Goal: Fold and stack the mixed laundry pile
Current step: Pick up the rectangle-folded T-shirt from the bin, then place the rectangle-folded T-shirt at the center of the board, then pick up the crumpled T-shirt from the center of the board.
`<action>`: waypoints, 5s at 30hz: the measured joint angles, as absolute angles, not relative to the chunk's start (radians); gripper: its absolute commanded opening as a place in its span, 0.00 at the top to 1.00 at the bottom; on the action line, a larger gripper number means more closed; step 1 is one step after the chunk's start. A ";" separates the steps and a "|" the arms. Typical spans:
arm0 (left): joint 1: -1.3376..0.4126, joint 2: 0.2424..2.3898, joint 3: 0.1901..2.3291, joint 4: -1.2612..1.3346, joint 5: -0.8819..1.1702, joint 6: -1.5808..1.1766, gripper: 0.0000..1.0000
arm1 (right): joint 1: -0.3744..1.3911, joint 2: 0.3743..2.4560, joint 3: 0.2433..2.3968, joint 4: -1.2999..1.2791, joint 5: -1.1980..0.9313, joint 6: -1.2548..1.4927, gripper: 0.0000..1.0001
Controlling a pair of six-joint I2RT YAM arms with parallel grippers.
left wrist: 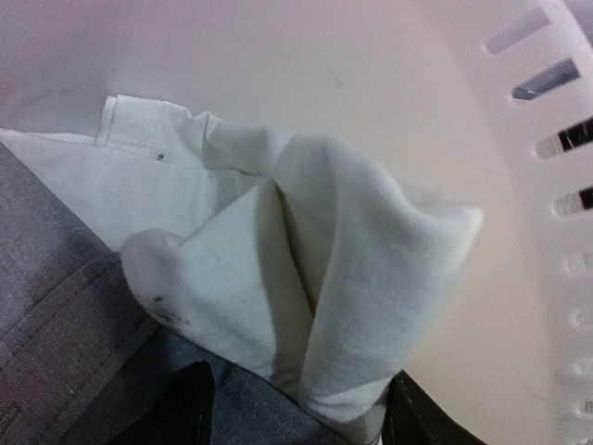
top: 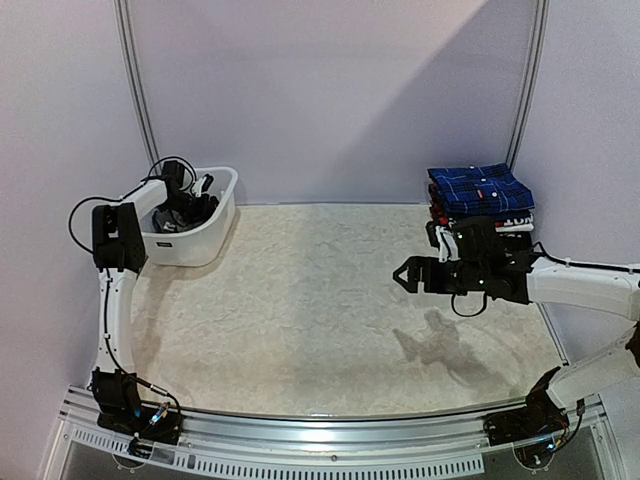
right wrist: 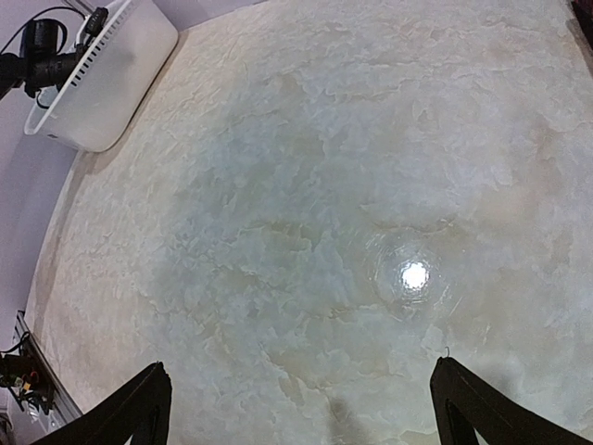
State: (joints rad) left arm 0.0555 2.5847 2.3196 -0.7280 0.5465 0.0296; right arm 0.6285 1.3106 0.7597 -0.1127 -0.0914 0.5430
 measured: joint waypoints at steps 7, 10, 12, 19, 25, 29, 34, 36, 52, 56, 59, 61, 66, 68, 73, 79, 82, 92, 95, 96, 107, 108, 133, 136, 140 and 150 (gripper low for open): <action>0.096 2.477 2.147 -0.639 0.668 0.111 0.40 | 0.629 1.336 0.766 -0.113 -0.096 0.531 0.01; 0.101 2.441 2.102 -0.604 0.709 0.129 0.40 | 0.632 1.345 0.766 -0.113 -0.104 0.529 0.01; 0.101 2.435 2.097 -0.581 0.729 0.131 0.41 | 0.636 1.345 0.766 -0.113 -0.107 0.528 0.01; 0.081 2.451 2.132 -0.544 0.754 0.139 0.42 | 0.641 1.353 0.766 -0.112 -0.109 0.517 0.01; 0.050 2.546 2.282 -0.556 0.716 0.150 0.46 | 0.641 1.383 0.766 -0.112 -0.113 0.511 0.01; 0.038 2.627 2.400 -0.593 0.667 0.154 0.46 | 0.641 1.395 0.766 -0.111 -0.116 0.508 0.01; 0.028 2.671 2.447 -0.634 0.605 0.166 0.52 | 0.642 1.428 0.773 -0.111 -0.127 0.503 0.01; 0.023 2.671 2.451 -0.645 0.580 0.171 0.60 | 0.641 1.444 0.784 -0.107 -0.138 0.500 0.01; 0.002 2.589 2.276 -0.473 0.588 0.067 1.00 | 0.642 1.481 0.802 -0.096 -0.160 0.491 0.01; 0.003 2.474 2.144 -0.412 0.556 0.014 1.00 | 0.642 1.481 0.801 -0.096 -0.160 0.492 0.01; 0.002 2.371 2.067 -0.379 0.516 -0.006 1.00 | 0.642 1.481 0.801 -0.096 -0.162 0.492 0.01; 0.003 2.307 2.038 -0.358 0.493 -0.016 1.00 | 0.642 1.481 0.802 -0.096 -0.164 0.492 0.01; 0.003 2.176 1.998 -0.320 0.440 -0.034 1.00 | 0.642 1.481 0.807 -0.096 -0.167 0.492 0.01; 0.003 2.128 1.968 -0.298 0.426 -0.039 1.00 | 0.642 1.481 0.809 -0.096 -0.167 0.492 0.01; 0.003 2.042 1.917 -0.271 0.403 -0.051 1.00 | 0.643 1.481 0.809 -0.096 -0.167 0.492 0.01; 0.002 1.932 1.855 -0.221 0.394 -0.061 1.00 | 0.649 1.479 0.809 -0.097 -0.167 0.492 0.01; 0.000 1.872 1.854 -0.199 0.395 -0.077 1.00 | 0.650 1.473 0.809 -0.097 -0.167 0.492 0.01; -0.070 1.674 1.855 -0.180 0.407 -0.114 1.00 | 0.655 1.439 0.813 -0.101 -0.167 0.492 0.01; -0.113 1.648 1.873 -0.207 0.402 -0.118 1.00 | 0.655 1.428 0.823 -0.107 -0.167 0.492 0.01; -0.133 1.646 1.884 -0.221 0.397 -0.121 1.00 | 0.655 1.424 0.828 -0.107 -0.167 0.492 0.01; -0.402 1.616 1.661 -0.222 0.322 -0.261 1.00 | 0.669 1.350 0.831 -0.108 -0.171 0.492 0.03; -0.424 1.605 1.603 -0.198 0.320 -0.279 1.00 | 0.673 1.346 0.831 -0.108 -0.171 0.492 0.03; -0.597 1.600 1.112 0.031 0.056 -0.402 0.42 | 0.772 1.469 0.900 -0.075 -0.171 0.493 0.09; -0.698 1.663 1.169 0.025 0.103 -0.383 0.02 | 0.772 1.443 0.897 -0.088 -0.128 0.496 0.09; -0.776 1.634 1.168 -0.032 0.079 -0.342 0.03 | 0.772 1.377 0.886 -0.102 -0.096 0.498 0.09; -0.774 1.578 1.144 -0.266 -0.136 -0.237 0.28 | 0.772 1.346 0.870 -0.105 -0.089 0.501 0.09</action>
